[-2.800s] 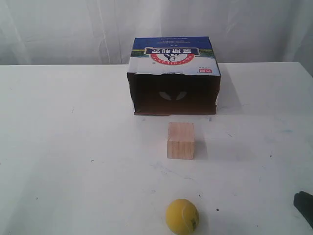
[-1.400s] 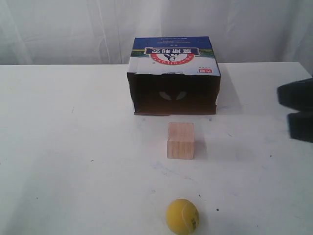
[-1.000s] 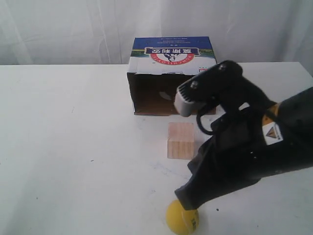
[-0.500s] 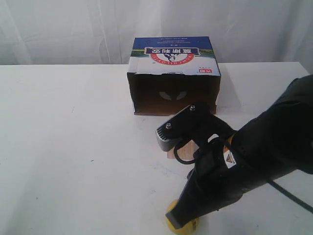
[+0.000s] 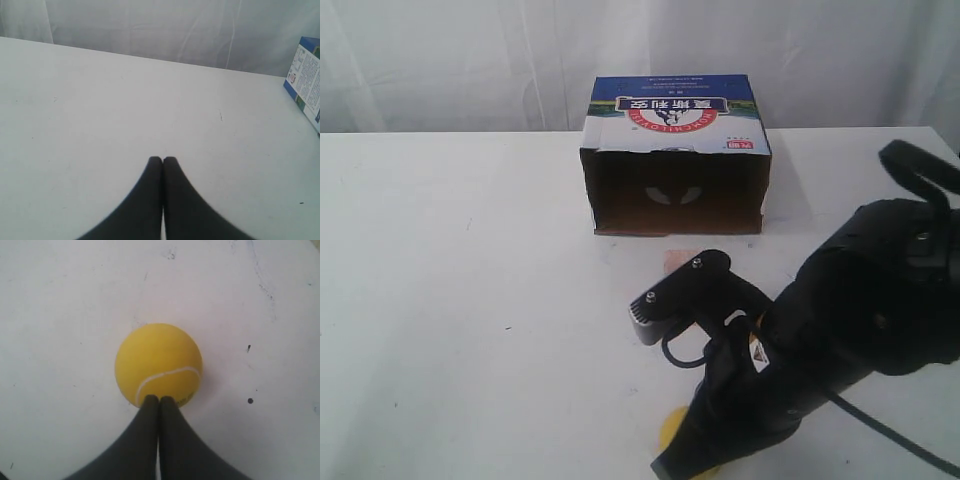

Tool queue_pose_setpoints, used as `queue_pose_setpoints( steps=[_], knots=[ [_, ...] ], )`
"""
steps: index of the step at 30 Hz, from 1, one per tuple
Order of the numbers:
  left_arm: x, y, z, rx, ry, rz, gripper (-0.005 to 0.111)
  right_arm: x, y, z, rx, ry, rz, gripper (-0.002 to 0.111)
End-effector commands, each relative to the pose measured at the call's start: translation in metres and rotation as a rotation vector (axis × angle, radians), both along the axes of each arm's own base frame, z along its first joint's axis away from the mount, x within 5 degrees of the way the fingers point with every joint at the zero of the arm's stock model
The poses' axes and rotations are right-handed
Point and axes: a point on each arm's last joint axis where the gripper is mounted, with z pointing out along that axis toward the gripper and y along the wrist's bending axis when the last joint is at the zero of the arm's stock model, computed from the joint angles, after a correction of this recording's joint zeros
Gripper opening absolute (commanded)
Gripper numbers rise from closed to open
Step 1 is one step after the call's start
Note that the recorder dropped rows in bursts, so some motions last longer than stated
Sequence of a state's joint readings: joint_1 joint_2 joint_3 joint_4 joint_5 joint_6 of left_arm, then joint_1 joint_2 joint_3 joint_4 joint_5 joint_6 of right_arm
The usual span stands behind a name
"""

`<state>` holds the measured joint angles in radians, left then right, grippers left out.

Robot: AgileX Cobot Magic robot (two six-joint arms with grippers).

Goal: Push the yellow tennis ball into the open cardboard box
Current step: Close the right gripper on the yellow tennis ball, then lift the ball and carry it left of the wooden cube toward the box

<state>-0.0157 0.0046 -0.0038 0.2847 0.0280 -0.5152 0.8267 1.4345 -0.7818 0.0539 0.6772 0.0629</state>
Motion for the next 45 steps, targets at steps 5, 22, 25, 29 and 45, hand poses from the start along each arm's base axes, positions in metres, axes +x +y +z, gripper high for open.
queue_pose_setpoints(
  steps=[5,22,25,29,45],
  knots=[
    [0.0,0.0,-0.001,-0.002,-0.005,0.002,0.0,-0.001,0.01,-0.014,0.007,0.036,0.018,0.0],
    [0.0,0.0,-0.001,-0.002,-0.005,0.002,0.0,0.025,0.039,0.0,0.101,-0.161,0.124,0.0],
    [0.0,0.0,-0.001,-0.002,-0.005,0.002,0.0,0.037,0.049,0.025,0.12,-0.237,0.152,0.0],
    [0.0,0.0,-0.001,-0.002,-0.005,0.002,0.0,0.041,0.053,0.042,0.102,-0.234,0.158,0.0],
    [0.0,0.0,-0.001,-0.002,-0.005,0.002,0.0,0.053,0.061,-0.033,-0.05,-0.084,0.16,0.0]
  ],
)
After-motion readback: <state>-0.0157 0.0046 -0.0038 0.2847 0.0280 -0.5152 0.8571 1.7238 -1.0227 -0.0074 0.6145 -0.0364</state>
